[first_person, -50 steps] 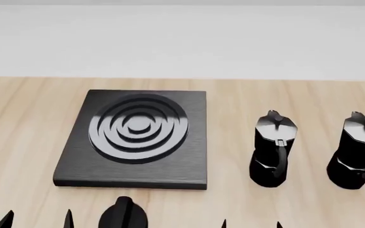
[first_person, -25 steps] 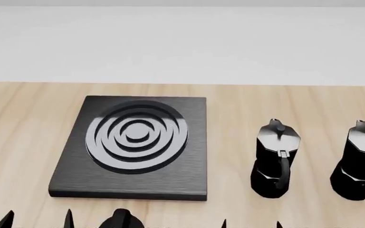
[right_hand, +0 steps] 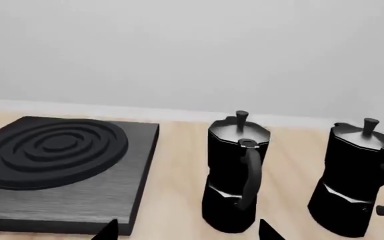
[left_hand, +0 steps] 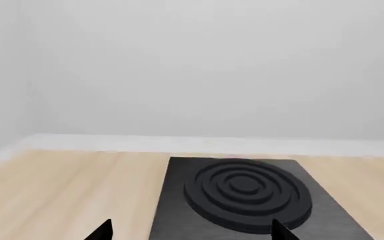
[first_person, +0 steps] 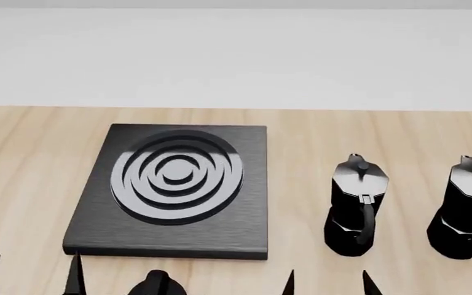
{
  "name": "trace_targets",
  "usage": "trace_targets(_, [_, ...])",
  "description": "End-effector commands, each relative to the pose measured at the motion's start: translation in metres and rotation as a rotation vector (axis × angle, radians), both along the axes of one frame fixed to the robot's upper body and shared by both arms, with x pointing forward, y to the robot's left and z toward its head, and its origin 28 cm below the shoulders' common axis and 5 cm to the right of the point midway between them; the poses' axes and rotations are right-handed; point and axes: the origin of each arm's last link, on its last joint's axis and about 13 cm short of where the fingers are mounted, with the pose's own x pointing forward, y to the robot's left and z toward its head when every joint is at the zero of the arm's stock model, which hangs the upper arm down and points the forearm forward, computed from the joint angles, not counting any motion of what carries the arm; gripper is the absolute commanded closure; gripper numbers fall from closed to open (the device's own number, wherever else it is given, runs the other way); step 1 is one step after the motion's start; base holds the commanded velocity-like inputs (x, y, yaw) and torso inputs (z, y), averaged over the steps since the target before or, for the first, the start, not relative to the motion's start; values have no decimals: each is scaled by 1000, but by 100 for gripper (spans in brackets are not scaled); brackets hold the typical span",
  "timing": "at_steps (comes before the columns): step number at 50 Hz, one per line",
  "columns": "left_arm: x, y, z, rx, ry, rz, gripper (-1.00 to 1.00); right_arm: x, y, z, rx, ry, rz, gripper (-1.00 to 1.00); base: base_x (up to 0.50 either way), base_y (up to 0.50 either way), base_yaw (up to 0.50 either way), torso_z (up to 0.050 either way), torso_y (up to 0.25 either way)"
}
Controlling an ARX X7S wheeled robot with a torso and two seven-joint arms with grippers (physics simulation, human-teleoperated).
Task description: Put the right moka pot on the stove.
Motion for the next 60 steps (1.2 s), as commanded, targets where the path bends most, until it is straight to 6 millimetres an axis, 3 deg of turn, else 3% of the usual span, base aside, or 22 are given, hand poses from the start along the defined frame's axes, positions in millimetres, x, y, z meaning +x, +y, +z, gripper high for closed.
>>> trace_targets(1, [-21, 1, 57, 48, -53, -42, -100, -5, -4, 42, -39, -28, 11, -100, 0, 0, 0, 0, 0])
trace_targets(17, [-38, 6, 121, 76, -98, -69, -100, -14, -9, 95, 6, -40, 31, -100, 0, 0, 0, 0, 0])
trace_targets(50, [-37, 7, 122, 54, -91, -76, -100, -15, -10, 98, -9, -44, 9, -100, 0, 0, 0, 0, 0])
trace_targets(60, [-36, 8, 122, 40, -89, -78, -100, -15, -10, 100, -18, -45, 3, -100, 0, 0, 0, 0, -146])
